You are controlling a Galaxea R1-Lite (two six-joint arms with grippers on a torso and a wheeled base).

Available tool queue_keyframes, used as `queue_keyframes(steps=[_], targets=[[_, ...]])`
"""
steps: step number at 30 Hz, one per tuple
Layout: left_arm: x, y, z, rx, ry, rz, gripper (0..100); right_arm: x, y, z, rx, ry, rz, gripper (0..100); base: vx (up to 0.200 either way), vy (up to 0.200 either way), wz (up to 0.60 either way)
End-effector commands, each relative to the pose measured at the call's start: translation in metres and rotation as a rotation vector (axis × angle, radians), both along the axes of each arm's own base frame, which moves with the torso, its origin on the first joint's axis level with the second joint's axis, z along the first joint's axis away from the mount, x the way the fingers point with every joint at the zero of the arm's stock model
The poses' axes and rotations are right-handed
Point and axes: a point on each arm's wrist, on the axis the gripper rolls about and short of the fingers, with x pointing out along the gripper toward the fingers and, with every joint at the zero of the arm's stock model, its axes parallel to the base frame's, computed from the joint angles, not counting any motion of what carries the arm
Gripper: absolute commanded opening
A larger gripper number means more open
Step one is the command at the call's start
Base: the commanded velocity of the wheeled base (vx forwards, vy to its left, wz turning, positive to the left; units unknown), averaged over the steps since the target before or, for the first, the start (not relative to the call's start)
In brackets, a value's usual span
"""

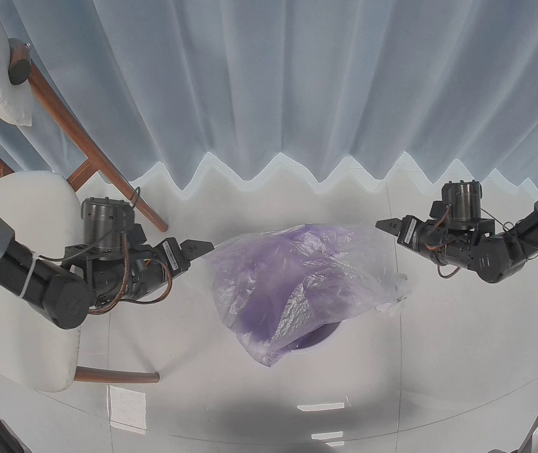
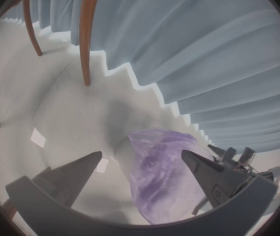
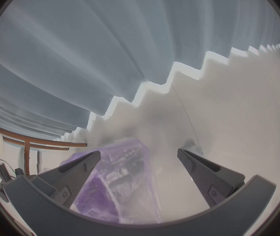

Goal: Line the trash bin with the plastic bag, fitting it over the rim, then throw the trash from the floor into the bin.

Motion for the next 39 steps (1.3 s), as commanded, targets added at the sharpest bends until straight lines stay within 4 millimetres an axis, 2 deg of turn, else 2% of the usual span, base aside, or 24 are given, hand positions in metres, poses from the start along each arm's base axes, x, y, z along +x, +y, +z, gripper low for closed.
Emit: queue_keyframes(steps=[1, 4, 6, 10, 11, 13, 14, 15, 17, 19, 20, 23, 26, 32, 35, 39], targets=[[-0.038, 0.009, 0.035, -0.114, -0.042, -0.069, 100, -0.044, -0.018, 0.015, 0.043, 0.037, -0.048, 100, 0.0, 0.0, 0.0], [-0.034, 0.004, 0.045, -0.233, -0.005, -0.067, 100, -0.059, -0.02, 0.007, 0.032, 0.08, -0.043, 100, 0.0, 0.0, 0.0], [-0.032, -0.002, 0.05, -0.326, 0.088, -0.078, 100, -0.071, -0.022, 0.001, 0.024, 0.113, -0.042, 100, 0.0, 0.0, 0.0], [-0.025, -0.006, 0.061, -0.424, 0.212, -0.092, 100, -0.082, -0.024, -0.005, 0.016, 0.141, -0.043, 100, 0.0, 0.0, 0.0], [-0.012, -0.01, 0.064, -0.488, 0.311, -0.071, 100, -0.09, -0.023, -0.01, 0.01, 0.162, -0.034, 100, 0.0, 0.0, 0.0], [0.003, -0.015, 0.063, -0.53, 0.377, -0.042, 100, -0.097, -0.02, -0.013, 0.006, 0.179, -0.02, 100, 0.0, 0.0, 0.0], [0.005, -0.016, 0.063, -0.534, 0.383, -0.04, 100, -0.097, -0.021, -0.013, 0.006, 0.179, -0.02, 100, 0.0, 0.0, 0.0], [0.016, -0.019, 0.061, -0.556, 0.413, -0.022, 100, -0.101, -0.02, -0.014, 0.003, 0.186, -0.016, 100, 0.0, 0.0, 0.0], [0.036, -0.026, 0.05, -0.561, 0.444, -0.007, 100, -0.105, -0.018, -0.015, 0.001, 0.191, -0.008, 100, 0.0, 0.0, 0.0], [0.039, -0.028, 0.048, -0.559, 0.449, -0.005, 100, -0.106, -0.018, -0.015, -0.001, 0.192, -0.006, 100, 0.0, 0.0, 0.0], [0.053, -0.032, 0.039, -0.551, 0.482, 0.005, 100, -0.109, -0.016, -0.014, 0.0, 0.189, 0.002, 100, 0.0, 0.0, 0.0], [0.067, -0.041, 0.03, -0.531, 0.534, 0.015, 100, -0.112, -0.016, -0.016, -0.006, 0.2, 0.005, 100, 0.0, 0.0, 0.0], [0.074, -0.045, 0.024, -0.524, 0.548, 0.015, 100, -0.112, -0.016, -0.017, -0.006, 0.202, 0.006, 100, 0.0, 0.0, 0.0], [0.072, -0.053, 0.024, -0.521, 0.56, -0.01, 100, -0.112, -0.016, -0.018, -0.006, 0.203, 0.006, 100, 0.0, 0.0, 0.0], [0.067, -0.063, 0.022, -0.524, 0.588, -0.059, 100, -0.111, -0.015, -0.018, -0.007, 0.203, 0.006, 100, 0.0, 0.0, 0.0], [0.07, -0.067, 0.015, -0.522, 0.607, -0.07, 100, -0.11, -0.015, -0.017, -0.004, 0.19, 0.007, 100, 0.0, 0.0, 0.0]])
